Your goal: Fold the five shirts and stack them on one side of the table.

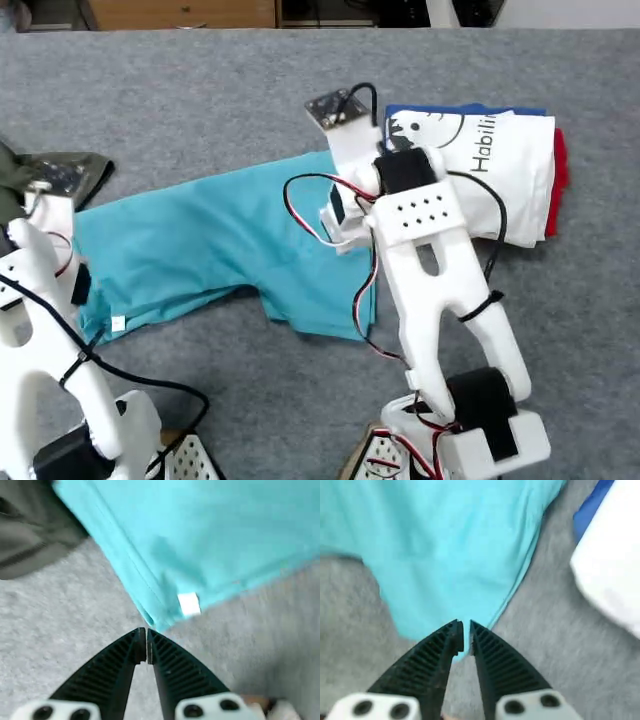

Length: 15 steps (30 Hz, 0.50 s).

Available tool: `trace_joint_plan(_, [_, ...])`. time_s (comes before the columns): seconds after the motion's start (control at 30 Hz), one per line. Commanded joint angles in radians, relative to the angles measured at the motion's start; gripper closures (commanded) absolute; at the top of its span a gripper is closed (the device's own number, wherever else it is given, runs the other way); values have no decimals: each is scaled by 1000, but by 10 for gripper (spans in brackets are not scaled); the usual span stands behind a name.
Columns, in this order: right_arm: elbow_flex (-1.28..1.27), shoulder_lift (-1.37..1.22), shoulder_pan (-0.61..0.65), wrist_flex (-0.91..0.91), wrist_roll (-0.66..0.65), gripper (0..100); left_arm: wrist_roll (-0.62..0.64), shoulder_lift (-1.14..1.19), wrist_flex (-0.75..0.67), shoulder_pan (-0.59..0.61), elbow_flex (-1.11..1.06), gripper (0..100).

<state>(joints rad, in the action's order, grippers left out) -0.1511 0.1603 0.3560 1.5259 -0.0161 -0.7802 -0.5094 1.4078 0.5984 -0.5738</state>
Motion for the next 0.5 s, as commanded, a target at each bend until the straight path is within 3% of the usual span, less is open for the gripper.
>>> trace_joint_plan(0.0, [79, -90, 30, -74, 12, 996, 157, 16, -160, -8, 34, 981])
trace_joint_plan(0.2, [237, -341, 67, -192, 12, 996, 275, 255, -341, -8, 87, 981])
trace_joint_plan(0.47, [453, -704, -35, -365, 12, 996, 368, 638, -471, 5, 287, 981])
